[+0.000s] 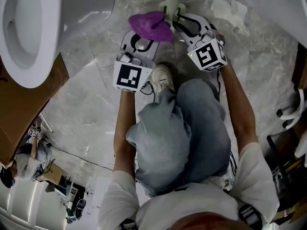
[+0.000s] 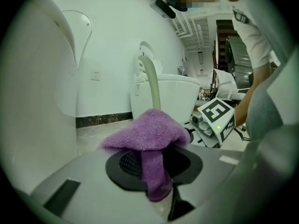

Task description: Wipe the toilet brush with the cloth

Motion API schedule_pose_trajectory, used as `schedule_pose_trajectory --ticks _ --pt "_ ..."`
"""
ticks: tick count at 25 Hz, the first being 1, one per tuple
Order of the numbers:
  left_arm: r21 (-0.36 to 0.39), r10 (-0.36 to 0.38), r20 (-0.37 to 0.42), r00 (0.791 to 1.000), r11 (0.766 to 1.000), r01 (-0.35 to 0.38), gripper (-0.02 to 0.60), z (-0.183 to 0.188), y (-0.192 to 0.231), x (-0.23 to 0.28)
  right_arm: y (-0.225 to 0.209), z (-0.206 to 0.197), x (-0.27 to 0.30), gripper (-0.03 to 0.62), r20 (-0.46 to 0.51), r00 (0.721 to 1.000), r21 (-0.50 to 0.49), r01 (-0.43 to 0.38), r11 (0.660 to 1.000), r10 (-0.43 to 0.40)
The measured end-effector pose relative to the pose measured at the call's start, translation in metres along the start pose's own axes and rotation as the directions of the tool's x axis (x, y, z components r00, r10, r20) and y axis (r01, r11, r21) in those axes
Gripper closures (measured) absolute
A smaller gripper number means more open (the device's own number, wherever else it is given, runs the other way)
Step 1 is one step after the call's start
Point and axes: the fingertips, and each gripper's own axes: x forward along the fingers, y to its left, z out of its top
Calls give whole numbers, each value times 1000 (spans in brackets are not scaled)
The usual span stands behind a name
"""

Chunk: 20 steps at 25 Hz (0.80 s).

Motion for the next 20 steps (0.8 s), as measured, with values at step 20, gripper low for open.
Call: schedule_pose_trajectory --ticks 20 --pt "32 -67 -10 998 997 67 396 -41 -9 65 6 -22 32 536 77 991 -71 -102 992 107"
